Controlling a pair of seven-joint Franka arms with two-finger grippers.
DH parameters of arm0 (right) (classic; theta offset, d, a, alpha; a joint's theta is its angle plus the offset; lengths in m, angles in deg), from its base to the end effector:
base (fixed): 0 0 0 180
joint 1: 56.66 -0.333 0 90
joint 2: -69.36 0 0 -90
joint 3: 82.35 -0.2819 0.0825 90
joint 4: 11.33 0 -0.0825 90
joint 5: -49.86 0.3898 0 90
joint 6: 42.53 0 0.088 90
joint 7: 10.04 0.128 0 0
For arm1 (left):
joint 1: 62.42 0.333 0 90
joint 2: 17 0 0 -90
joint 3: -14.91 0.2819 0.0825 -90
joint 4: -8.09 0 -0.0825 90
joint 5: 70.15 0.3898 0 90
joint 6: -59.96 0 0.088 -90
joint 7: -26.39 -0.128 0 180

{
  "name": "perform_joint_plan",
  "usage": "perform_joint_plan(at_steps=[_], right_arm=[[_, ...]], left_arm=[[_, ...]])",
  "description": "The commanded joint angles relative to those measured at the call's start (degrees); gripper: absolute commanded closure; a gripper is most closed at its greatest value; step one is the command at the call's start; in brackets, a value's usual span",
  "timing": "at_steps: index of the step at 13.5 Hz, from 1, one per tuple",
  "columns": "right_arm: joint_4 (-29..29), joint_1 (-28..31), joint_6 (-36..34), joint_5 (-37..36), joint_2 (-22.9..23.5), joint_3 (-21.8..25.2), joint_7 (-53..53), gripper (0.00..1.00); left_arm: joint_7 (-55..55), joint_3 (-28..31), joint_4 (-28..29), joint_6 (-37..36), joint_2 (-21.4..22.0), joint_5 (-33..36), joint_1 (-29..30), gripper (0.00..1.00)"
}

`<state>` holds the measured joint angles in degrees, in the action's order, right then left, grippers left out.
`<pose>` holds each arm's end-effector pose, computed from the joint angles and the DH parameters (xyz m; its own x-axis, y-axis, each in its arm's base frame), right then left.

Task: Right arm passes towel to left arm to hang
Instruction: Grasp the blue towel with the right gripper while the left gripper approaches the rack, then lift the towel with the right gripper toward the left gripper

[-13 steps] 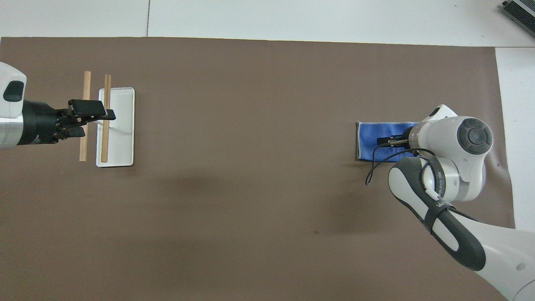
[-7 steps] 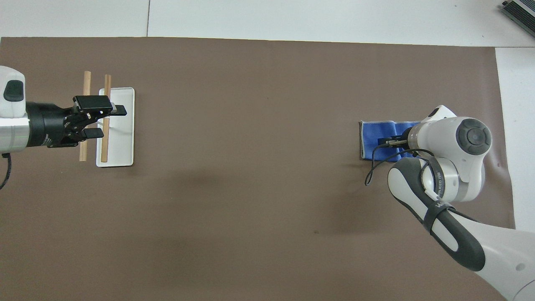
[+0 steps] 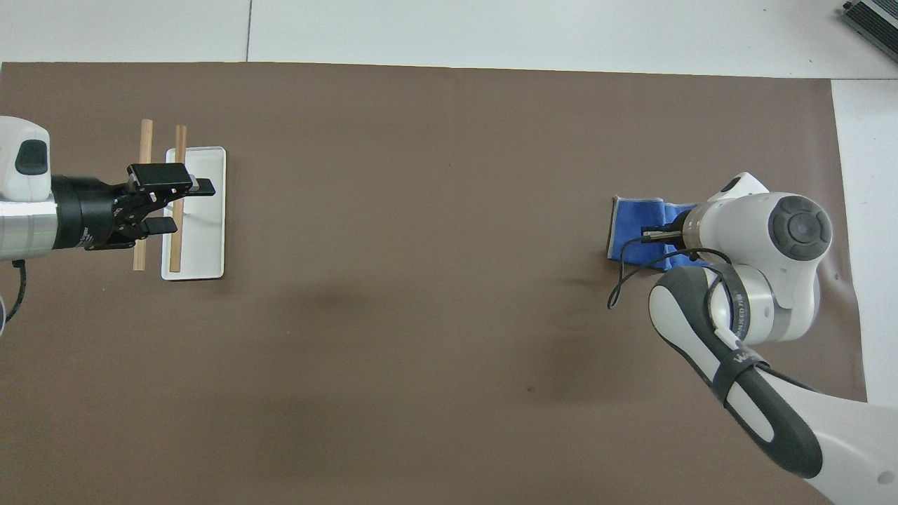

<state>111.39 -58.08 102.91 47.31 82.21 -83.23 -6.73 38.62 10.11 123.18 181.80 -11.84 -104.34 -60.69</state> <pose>0.5831 0.0234 0.2579 0.9849 0.0175 0.1723 0.0146 -0.9997 0.0178 0.5649 -0.0662 0.4685 0.9088 0.4171 0.0092 0.3476 -0.7693 0.5361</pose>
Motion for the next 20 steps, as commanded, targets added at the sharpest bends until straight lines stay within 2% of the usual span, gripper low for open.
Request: perform_joint_plan(at_steps=[1,4,6,8,10,13,17,20], right_arm=[[0.42,-3.05,-2.69,1.32,-3.61,-0.26,5.72,1.00],[-0.98,-9.02,-3.31,2.80,-5.55,-0.35,15.12,1.00],[-3.53,-13.06,-3.22,11.03,-5.30,-0.70,17.96,1.00],[-6.16,-16.32,-3.05,18.16,-4.77,-0.70,17.97,1.00],[-8.71,-18.43,-3.13,25.88,-4.59,-0.70,18.49,1.00],[-10.74,-21.77,-2.00,39.87,-4.07,-0.70,20.16,1.00],[-15.66,-24.07,-1.73,48.57,-3.01,-0.70,20.34,1.00],[-18.39,-24.33,-1.82,52.46,-3.01,-0.79,20.51,1.00]], left_arm=[[0.25,0.58,1.81,1.21,1.61,-1.06,-0.94,0.00],[-0.19,0.58,0.15,-0.89,1.08,-1.15,-0.42,0.00],[-0.19,0.58,-2.75,-5.01,0.20,-2.20,-0.24,0.00],[-0.10,0.67,-3.46,-7.39,0.20,-6.14,0.29,0.00],[-0.02,0.41,-2.94,-6.88,0.29,-6.77,-1.11,0.00],[6.10,0.14,-1.80,-0.84,0.38,-6.86,-7.60,0.00],[17.01,0.14,-1.53,8.83,-1.72,-6.95,-15.25,0.00],[23.61,0.14,1.45,17.88,-3.84,-6.95,-20.09,0.00]])
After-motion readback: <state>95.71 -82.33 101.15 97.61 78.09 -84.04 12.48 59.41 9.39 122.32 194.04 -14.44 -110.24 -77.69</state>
